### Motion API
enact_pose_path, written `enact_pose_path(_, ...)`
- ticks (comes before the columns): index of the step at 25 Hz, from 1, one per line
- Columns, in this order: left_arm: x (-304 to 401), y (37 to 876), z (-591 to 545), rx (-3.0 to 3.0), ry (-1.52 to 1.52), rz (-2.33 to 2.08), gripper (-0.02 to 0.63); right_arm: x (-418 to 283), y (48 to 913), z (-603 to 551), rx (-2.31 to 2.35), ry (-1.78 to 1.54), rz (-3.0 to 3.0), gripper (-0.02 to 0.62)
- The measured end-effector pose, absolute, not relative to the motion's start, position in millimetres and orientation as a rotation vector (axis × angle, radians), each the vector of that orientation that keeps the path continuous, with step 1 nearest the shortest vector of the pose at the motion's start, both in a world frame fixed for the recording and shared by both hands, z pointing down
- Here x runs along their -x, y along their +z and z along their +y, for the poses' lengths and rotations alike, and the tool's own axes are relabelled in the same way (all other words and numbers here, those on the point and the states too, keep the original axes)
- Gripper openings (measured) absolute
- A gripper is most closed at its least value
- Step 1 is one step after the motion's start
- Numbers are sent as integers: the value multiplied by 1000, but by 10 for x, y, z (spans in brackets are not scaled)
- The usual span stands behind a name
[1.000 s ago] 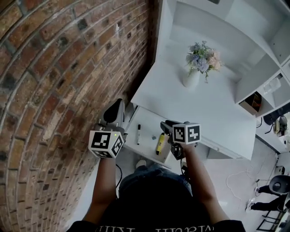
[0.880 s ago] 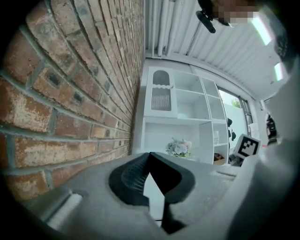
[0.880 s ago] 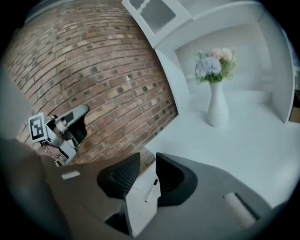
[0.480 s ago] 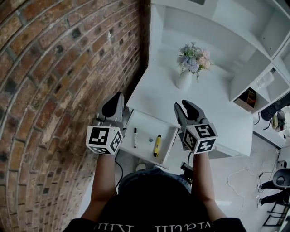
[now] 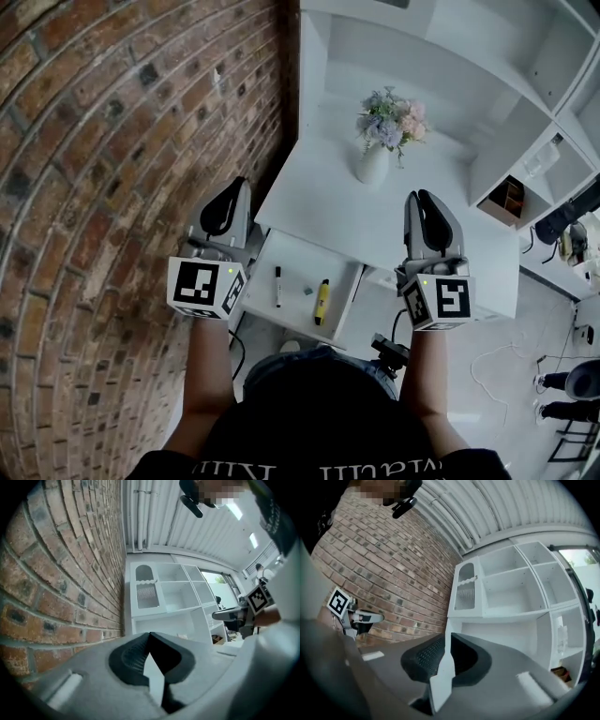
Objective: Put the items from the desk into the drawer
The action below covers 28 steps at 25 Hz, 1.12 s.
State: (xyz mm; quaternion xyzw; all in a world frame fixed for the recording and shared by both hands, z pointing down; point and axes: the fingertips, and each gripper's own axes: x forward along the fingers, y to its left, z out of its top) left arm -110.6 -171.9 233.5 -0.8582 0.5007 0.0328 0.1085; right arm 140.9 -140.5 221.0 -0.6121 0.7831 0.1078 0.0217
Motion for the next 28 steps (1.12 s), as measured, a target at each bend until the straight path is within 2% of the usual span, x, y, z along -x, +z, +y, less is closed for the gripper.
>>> enact_pose_path(1, 1095, 2299, -1715, 2516, 100, 1464, 2, -1420, 2188, -1380, 1910, 371, 2431, 21)
enact_pose_path(2, 1084, 2265, -1711, 2510, 105, 1458, 2, -1420, 2172, -1359, 1916, 399, 2441, 11)
enact_pose_path(28, 973, 2160, -1790, 2515, 132, 1419, 2, -1329, 2089, -1344, 1867, 459, 2529, 11)
